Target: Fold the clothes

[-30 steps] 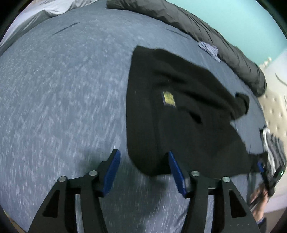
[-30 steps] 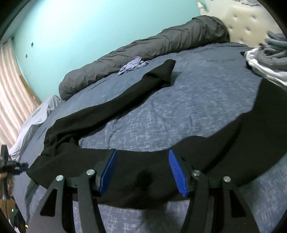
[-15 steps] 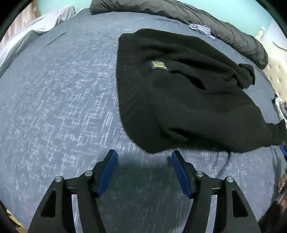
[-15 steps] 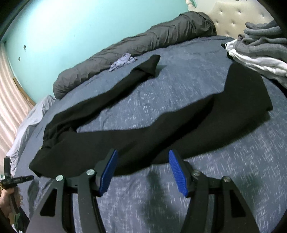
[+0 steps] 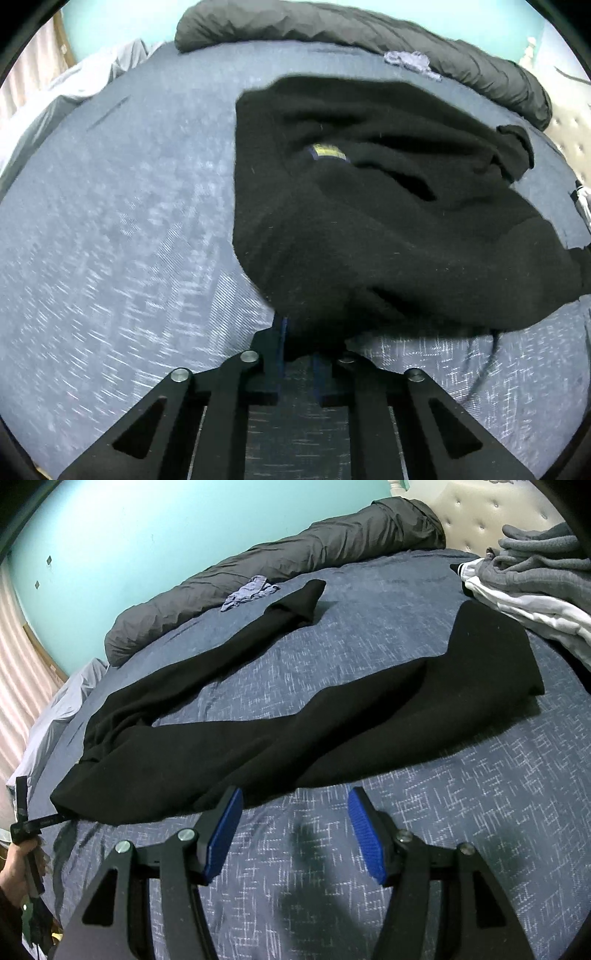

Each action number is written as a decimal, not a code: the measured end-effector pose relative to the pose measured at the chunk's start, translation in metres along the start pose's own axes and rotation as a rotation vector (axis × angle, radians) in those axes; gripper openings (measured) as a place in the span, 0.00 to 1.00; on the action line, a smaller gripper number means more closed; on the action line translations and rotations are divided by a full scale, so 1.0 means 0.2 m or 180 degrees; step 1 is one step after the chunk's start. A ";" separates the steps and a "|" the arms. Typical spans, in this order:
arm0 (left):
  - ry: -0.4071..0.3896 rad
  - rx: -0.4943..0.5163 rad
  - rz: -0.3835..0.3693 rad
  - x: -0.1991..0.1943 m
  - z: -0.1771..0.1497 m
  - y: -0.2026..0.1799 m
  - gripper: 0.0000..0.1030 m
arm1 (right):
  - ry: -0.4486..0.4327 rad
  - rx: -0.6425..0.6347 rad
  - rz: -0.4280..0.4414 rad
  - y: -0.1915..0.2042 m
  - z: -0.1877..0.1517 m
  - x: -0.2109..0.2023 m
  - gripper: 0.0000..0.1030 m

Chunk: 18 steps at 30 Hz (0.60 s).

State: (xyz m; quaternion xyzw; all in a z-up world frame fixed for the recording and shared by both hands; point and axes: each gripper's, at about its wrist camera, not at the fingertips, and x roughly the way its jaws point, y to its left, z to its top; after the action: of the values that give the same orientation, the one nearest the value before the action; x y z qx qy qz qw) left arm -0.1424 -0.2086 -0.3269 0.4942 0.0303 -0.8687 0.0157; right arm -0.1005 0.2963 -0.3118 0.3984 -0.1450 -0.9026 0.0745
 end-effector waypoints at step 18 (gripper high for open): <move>-0.0209 -0.0273 -0.0039 -0.25 -0.03 0.29 0.00 | 0.0109 0.0016 -0.0422 -0.33 0.34 -0.15 0.59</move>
State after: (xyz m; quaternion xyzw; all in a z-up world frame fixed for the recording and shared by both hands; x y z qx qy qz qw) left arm -0.1090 -0.2664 -0.2889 0.4641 0.0700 -0.8824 0.0326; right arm -0.1316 0.3805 -0.2686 0.4228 -0.1192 -0.8982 0.0160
